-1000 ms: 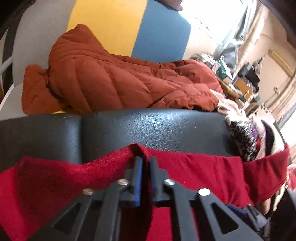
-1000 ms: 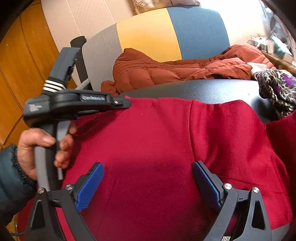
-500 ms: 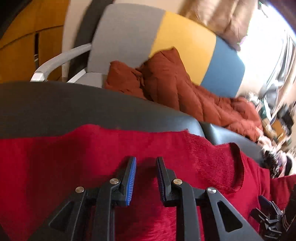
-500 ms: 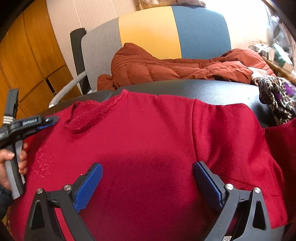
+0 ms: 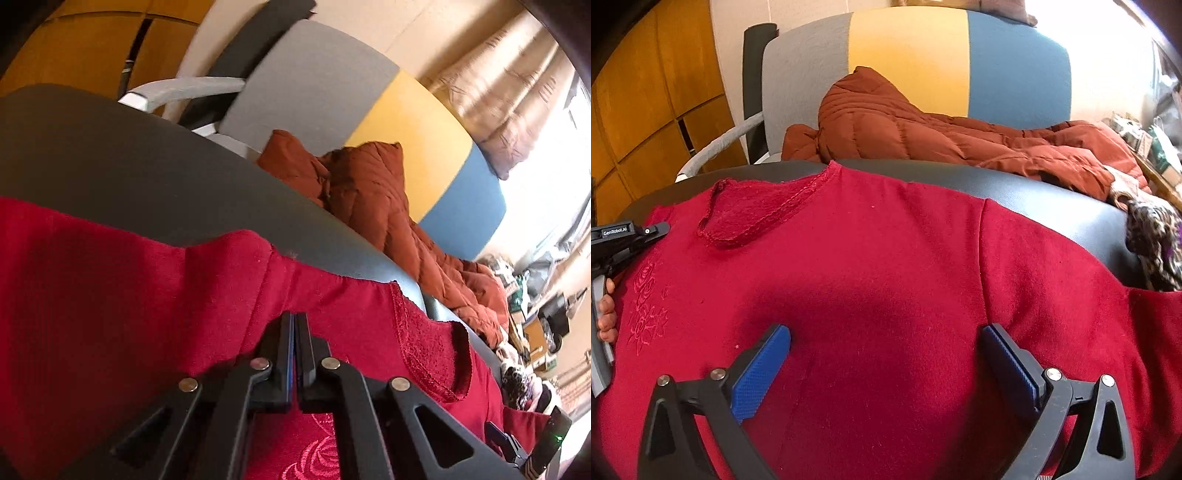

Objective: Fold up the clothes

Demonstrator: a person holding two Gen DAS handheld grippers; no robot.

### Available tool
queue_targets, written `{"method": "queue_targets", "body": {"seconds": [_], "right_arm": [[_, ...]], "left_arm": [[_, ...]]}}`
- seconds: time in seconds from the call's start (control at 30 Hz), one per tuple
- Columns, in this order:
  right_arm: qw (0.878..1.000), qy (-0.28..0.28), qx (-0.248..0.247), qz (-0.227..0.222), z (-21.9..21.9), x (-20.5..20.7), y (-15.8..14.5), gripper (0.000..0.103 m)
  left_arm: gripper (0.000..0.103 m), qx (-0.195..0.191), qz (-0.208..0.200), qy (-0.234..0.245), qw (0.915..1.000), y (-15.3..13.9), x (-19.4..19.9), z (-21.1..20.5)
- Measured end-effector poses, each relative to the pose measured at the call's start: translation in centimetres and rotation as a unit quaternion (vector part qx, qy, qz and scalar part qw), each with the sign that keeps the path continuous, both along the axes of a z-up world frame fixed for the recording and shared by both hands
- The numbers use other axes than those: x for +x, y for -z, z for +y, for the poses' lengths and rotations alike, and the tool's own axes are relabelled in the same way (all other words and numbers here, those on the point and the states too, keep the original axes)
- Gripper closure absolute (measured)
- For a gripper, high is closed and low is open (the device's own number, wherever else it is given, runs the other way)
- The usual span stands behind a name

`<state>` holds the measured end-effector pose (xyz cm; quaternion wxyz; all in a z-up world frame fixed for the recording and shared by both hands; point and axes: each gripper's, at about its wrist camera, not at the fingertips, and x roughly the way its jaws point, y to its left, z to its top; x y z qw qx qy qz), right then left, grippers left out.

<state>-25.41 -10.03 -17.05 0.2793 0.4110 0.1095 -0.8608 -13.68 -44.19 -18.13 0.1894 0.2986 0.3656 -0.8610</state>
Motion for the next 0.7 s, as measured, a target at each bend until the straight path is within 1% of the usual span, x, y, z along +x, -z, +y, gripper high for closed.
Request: {"method": "queue_targets", "body": {"seconds": [0.17,0.23,0.37,0.5,0.6,0.67,0.7], "right_arm": [[1.0,-0.006,0.002,0.003,-0.3,0.1,0.0,0.0],[1.0,-0.006,0.002,0.002,-0.2,0.1,0.0,0.0],[1.0,-0.005,0.003,0.002,-0.3,0.1,-0.1,0.0],[1.0,-0.005,0.009,0.002,-0.4,0.1,-0.1,0.0],[1.0,-0.005,0.026,0.001,-0.7,0.2,-0.4,0.0],[0.999,-0.004,0.048,0.012,-1.0,1.0,-1.1,0.0],[0.999,-0.007,0.048,0.019,-1.0,1.7,-1.6,0.0]], "left_arm": [[0.102,-0.001,-0.007,-0.028,0.9996,-1.8,2.8,-0.5],[0.084,-0.002,-0.01,-0.04,0.9992,-2.5,3.9,-0.8],[0.082,-0.007,-0.018,-0.061,0.9979,-3.9,6.2,-1.0],[0.082,-0.051,-0.044,-0.045,0.9967,-4.1,9.4,1.9],[0.082,-0.076,-0.067,-0.018,0.9947,-3.4,11.1,5.1],[0.082,-0.085,-0.071,-0.006,0.9938,-3.1,12.2,6.9],[0.081,-0.087,-0.071,-0.002,0.9937,-3.0,12.7,7.8]]}}
